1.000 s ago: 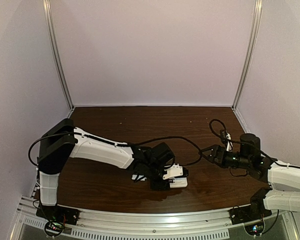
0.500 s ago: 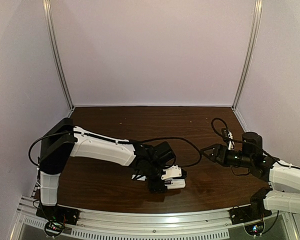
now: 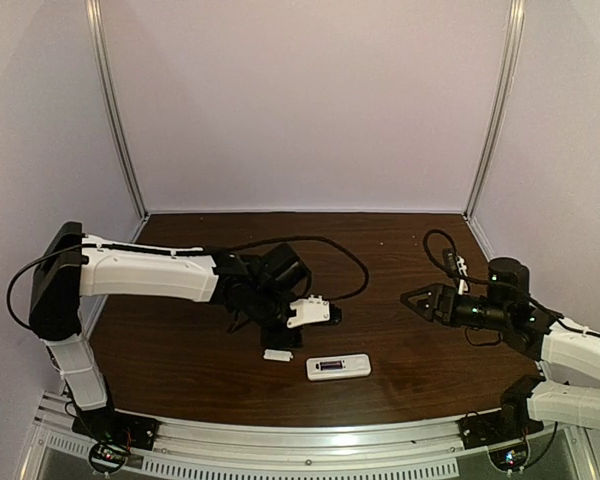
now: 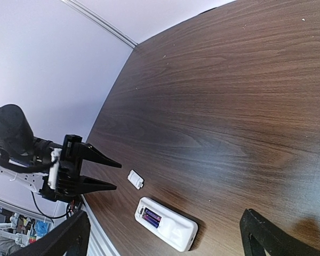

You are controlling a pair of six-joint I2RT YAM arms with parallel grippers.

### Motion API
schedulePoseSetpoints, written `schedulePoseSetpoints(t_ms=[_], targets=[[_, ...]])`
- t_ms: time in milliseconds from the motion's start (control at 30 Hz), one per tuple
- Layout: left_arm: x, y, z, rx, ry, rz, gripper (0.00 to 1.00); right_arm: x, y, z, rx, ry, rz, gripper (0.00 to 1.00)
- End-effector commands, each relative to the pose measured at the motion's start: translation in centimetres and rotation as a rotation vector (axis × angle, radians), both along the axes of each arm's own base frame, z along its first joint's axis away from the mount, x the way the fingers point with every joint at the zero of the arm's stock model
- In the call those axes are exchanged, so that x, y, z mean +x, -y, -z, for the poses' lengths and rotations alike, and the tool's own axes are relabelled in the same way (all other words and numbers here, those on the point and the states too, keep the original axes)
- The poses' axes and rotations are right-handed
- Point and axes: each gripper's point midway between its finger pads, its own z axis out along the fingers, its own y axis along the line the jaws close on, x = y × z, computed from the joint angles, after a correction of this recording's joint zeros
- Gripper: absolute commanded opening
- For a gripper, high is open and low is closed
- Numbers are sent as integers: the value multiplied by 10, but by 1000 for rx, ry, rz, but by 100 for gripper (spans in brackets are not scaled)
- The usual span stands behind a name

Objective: Load the batteries into the remote control

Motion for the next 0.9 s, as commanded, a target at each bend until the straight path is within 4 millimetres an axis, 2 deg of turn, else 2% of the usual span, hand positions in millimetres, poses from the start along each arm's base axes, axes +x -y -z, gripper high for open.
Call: schedulePoseSetpoints(t_ms=[0,167,467,867], targets=[[-9,-25,42,170,-18,47,39,-2,0,-9,3,23,-19,100],[0,-24,52,208,4,39,36,-4,1,-7,-3,24,-22,100],[-1,-25,76,257,-24,46,35,-5,1,-5,-6,21,-29,100],[1,-26,82,266,-54,36,18,-6,1,-4,-6,17,-32,100]])
